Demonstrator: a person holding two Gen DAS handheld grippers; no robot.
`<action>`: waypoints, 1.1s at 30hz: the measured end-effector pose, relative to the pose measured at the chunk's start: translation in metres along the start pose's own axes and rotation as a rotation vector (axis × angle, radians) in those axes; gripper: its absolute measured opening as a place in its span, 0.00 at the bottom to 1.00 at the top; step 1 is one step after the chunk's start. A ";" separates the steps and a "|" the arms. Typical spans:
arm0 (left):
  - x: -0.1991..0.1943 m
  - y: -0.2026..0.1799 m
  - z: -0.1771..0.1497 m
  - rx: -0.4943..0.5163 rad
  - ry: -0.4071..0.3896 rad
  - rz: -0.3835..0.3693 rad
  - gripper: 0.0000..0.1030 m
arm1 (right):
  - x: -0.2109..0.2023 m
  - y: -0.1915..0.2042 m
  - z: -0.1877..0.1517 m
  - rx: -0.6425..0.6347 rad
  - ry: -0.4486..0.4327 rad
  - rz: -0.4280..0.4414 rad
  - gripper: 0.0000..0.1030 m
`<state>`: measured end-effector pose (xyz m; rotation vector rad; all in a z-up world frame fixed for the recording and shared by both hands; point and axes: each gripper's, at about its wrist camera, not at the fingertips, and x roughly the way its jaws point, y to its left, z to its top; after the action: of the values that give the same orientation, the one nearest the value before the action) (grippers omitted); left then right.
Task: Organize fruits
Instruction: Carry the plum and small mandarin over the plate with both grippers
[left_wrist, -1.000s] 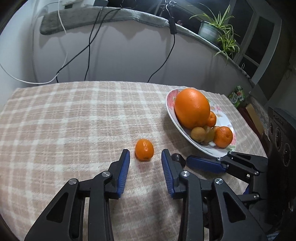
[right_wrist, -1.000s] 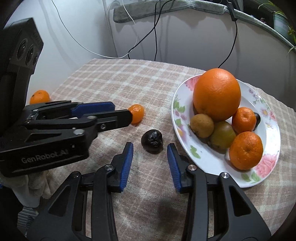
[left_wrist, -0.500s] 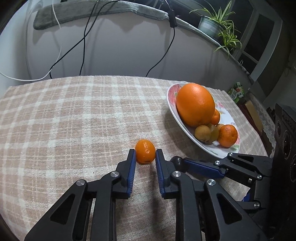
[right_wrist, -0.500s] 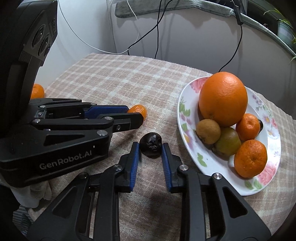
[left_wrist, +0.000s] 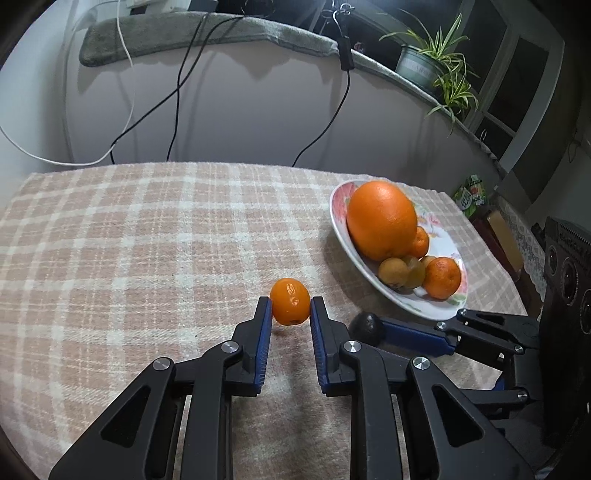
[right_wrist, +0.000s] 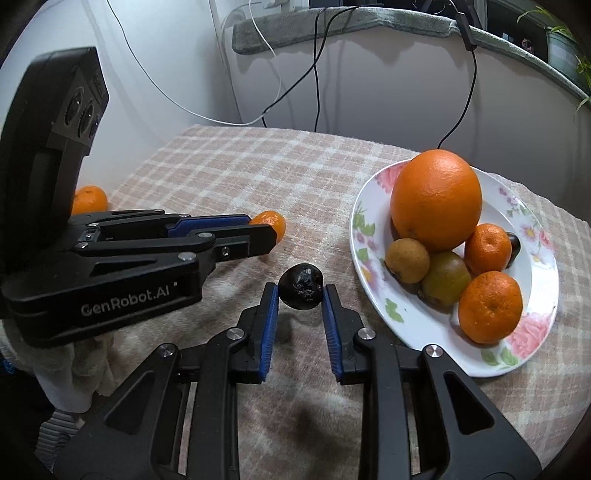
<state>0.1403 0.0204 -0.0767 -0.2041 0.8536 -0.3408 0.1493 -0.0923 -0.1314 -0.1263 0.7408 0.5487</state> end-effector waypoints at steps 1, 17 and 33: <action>-0.003 -0.001 0.001 0.001 -0.007 0.001 0.19 | -0.003 -0.002 -0.001 0.010 -0.001 0.016 0.24; -0.001 -0.045 0.029 0.044 -0.048 -0.009 0.19 | -0.070 -0.065 0.001 0.079 -0.130 0.025 0.24; 0.032 -0.106 0.071 0.128 -0.063 -0.024 0.19 | -0.073 -0.147 0.001 0.178 -0.139 -0.021 0.24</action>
<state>0.1918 -0.0865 -0.0206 -0.1060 0.7645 -0.4083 0.1816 -0.2491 -0.0933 0.0688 0.6489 0.4642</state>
